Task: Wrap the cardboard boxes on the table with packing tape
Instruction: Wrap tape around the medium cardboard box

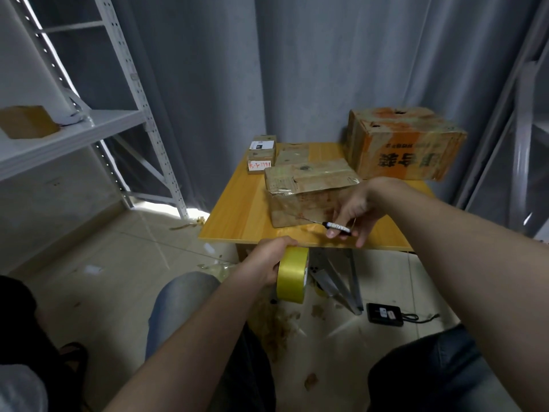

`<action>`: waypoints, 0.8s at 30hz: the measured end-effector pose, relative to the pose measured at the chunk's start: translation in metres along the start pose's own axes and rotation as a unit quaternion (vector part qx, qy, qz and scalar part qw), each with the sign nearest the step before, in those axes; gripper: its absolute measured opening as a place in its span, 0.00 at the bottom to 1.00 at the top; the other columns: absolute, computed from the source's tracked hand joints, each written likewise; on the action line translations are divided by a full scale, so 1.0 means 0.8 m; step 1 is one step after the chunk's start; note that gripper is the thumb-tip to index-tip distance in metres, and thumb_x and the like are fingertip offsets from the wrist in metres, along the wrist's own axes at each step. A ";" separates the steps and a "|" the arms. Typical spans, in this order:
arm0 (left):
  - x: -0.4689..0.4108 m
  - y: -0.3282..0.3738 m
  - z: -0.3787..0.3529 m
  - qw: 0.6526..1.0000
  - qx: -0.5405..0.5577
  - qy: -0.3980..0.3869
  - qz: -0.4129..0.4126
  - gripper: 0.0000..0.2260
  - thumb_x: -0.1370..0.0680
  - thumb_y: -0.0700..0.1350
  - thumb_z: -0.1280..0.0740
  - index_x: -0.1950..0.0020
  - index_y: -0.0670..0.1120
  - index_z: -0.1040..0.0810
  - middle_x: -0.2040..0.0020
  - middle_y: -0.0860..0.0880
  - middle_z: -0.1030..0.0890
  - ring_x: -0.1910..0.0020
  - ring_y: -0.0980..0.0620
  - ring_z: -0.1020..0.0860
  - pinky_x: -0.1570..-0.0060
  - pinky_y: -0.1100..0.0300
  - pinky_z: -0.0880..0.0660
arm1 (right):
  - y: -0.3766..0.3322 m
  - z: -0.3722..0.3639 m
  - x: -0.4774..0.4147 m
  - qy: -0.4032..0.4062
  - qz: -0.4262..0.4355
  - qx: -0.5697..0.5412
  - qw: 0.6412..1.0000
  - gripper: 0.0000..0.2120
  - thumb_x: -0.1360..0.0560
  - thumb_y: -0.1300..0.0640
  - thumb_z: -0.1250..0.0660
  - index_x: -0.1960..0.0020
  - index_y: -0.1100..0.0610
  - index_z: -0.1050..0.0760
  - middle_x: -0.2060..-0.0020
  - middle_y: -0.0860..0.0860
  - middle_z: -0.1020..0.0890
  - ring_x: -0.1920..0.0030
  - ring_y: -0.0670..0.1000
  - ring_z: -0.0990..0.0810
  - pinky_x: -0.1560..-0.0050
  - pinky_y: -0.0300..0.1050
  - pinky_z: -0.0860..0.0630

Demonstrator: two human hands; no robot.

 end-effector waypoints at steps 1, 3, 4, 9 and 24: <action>0.002 -0.001 -0.003 1.000 -0.007 -0.006 -0.001 0.12 0.21 0.43 0.27 0.39 0.40 0.20 0.57 0.41 0.18 0.68 0.45 0.18 0.74 0.58 0.24 | -0.001 -0.002 0.003 -0.004 -0.003 0.003 1.000 0.22 0.29 0.59 0.20 0.40 0.68 0.19 0.60 0.56 0.18 0.71 0.50 0.20 0.62 0.50 0.15; 0.004 -0.001 -0.007 0.999 -0.030 -0.018 0.001 0.14 0.21 0.42 0.28 0.37 0.39 0.20 0.56 0.41 0.18 0.67 0.45 0.18 0.73 0.58 0.23 | -0.003 -0.005 0.008 -0.009 -0.006 0.013 1.000 0.18 0.27 0.59 0.21 0.43 0.67 0.20 0.59 0.56 0.20 0.69 0.50 0.20 0.59 0.51 0.14; 0.006 -0.002 -0.010 0.999 -0.038 -0.030 0.005 0.14 0.21 0.42 0.28 0.37 0.39 0.21 0.55 0.40 0.18 0.67 0.44 0.17 0.72 0.57 0.22 | -0.003 -0.007 0.010 -0.013 -0.010 0.023 1.000 0.16 0.27 0.59 0.22 0.44 0.66 0.20 0.59 0.56 0.20 0.68 0.50 0.20 0.56 0.52 0.14; 0.012 -0.007 -0.024 0.993 -0.092 -0.066 0.023 0.05 0.22 0.41 0.27 0.48 0.42 0.20 0.62 0.44 0.17 0.73 0.49 0.18 0.75 0.61 0.23 | 0.001 -0.015 0.023 -0.044 -0.040 0.055 0.997 0.09 0.24 0.59 0.24 0.49 0.64 0.19 0.63 0.56 0.19 0.62 0.52 0.19 0.54 0.52 0.14; 0.005 0.009 -0.073 0.978 -0.168 -0.126 0.015 0.04 0.22 0.44 0.28 0.50 0.46 0.21 0.67 0.49 0.20 0.77 0.53 0.21 0.76 0.64 0.25 | 0.084 -0.002 0.013 0.186 0.275 -0.505 0.797 0.10 0.34 0.55 0.20 0.53 0.54 0.14 0.51 0.56 0.16 0.61 0.49 0.16 0.59 0.50 0.15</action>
Point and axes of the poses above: each hand's wrist, its own x-axis away from the middle knuckle, its own z-axis out of the back of the hand, y = z × x, the point moved 2 cm from there along -x, towards the middle knuckle
